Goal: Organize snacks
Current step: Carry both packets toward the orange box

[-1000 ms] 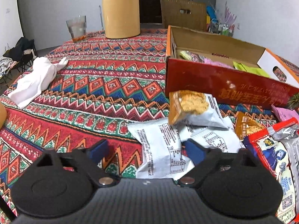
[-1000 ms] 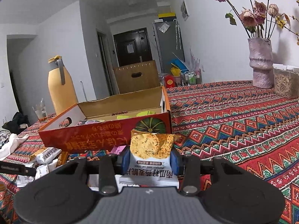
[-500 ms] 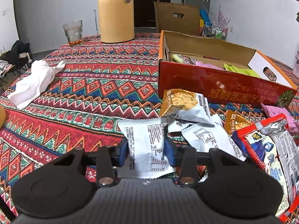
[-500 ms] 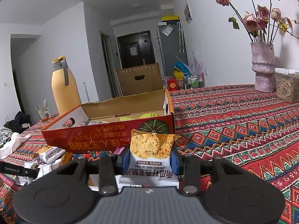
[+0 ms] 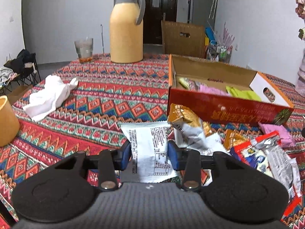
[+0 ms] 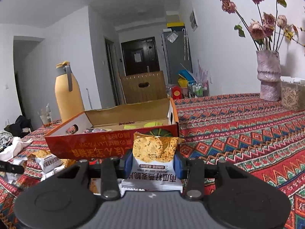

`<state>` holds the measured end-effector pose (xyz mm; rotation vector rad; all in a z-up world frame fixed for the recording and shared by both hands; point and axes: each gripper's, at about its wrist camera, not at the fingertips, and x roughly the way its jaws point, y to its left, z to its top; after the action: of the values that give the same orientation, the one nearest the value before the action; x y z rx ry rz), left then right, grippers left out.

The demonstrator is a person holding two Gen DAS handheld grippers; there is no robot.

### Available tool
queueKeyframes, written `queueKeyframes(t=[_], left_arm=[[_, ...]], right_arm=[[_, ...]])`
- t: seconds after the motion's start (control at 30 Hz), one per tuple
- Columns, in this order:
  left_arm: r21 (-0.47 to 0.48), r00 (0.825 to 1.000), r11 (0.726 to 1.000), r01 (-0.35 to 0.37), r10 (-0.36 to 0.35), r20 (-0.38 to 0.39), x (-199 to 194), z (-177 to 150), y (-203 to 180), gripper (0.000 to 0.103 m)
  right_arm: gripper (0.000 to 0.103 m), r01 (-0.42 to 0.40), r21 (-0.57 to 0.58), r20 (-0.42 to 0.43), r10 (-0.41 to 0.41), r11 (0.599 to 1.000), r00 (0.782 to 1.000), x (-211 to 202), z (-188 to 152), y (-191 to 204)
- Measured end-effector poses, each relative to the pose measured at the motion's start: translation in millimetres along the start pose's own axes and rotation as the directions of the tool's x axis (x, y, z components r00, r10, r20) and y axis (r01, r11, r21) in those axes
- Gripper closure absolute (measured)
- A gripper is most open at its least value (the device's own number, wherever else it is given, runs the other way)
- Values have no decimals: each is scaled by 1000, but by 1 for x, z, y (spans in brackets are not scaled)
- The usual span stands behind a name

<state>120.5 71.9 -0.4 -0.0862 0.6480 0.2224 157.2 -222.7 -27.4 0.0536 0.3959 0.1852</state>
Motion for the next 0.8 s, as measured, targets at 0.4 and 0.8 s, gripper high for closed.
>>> queueKeyframes(t=[0.4,0.8], left_arm=[[28,993,998,63,-65,97,-20,28,-21,61],[73,975,992,106,-118,186,-21,70,-53,61]], right_arm=[[61,-29,-63,68,34,998,997,-23,32,19],[61,-23,-128,121,38,992,992,-3,76,41]])
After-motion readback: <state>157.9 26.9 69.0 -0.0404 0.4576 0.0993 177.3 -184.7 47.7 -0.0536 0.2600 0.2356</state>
